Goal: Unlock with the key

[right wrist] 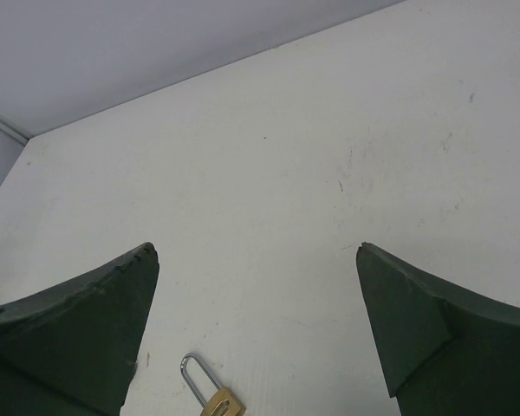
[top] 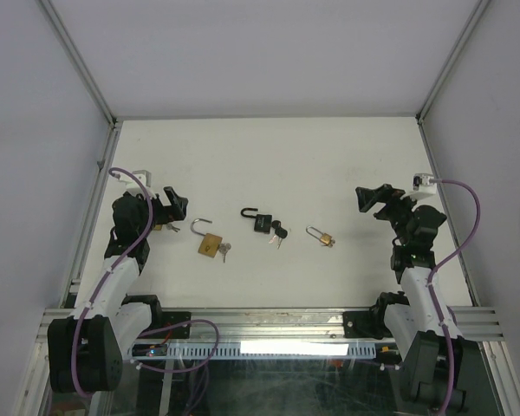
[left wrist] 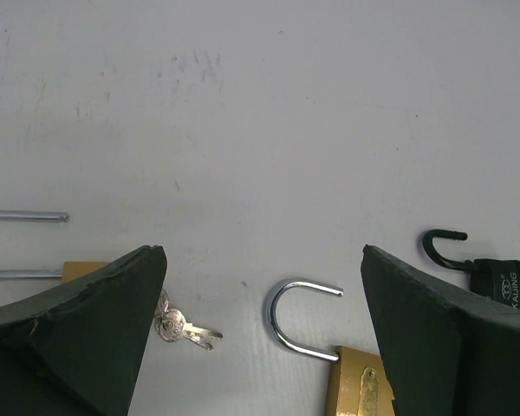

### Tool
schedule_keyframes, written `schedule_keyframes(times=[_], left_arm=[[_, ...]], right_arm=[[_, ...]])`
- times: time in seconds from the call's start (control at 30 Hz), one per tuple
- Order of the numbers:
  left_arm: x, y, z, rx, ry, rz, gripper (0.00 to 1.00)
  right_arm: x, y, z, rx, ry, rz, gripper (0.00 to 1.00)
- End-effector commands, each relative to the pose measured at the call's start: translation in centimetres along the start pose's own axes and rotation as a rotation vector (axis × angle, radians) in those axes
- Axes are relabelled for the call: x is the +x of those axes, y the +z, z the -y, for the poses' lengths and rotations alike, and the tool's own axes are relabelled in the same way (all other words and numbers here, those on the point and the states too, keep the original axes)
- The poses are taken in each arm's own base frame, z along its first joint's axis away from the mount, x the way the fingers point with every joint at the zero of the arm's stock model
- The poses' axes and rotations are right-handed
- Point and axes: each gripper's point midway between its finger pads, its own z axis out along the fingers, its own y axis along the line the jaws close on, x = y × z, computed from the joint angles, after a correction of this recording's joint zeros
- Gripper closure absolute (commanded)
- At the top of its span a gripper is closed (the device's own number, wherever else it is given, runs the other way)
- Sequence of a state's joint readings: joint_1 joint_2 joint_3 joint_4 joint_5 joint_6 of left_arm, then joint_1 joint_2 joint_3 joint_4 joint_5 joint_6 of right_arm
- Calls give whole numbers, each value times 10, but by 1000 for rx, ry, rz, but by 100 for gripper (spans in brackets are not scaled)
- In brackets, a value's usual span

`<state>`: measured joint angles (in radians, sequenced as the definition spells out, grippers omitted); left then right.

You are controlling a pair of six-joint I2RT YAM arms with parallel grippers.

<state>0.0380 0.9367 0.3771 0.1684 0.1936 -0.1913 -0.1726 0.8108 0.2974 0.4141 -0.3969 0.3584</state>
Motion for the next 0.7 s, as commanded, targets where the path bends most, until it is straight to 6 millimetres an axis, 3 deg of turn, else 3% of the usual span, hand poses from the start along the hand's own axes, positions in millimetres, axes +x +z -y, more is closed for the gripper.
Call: schedule_keyframes(times=[0.0,0.13,0.23,0.5,0.67], left_arm=[[-18,1,11,41,10,41,1],[-20,1,10,42,18,63,1],[-19,1,12,56,31,59,1],[-20,5,13,72,64,62,1],[-25,6,15,85,88,92,1]], right_arm=[[-32,1,-10,-21,-18,93,0],[-37,4,0,61,102,91,0],[-32,3,24,248,222,17,0],[-34,-7,24,261,190,28,0],[-31,-12,52,443,261,33,0]])
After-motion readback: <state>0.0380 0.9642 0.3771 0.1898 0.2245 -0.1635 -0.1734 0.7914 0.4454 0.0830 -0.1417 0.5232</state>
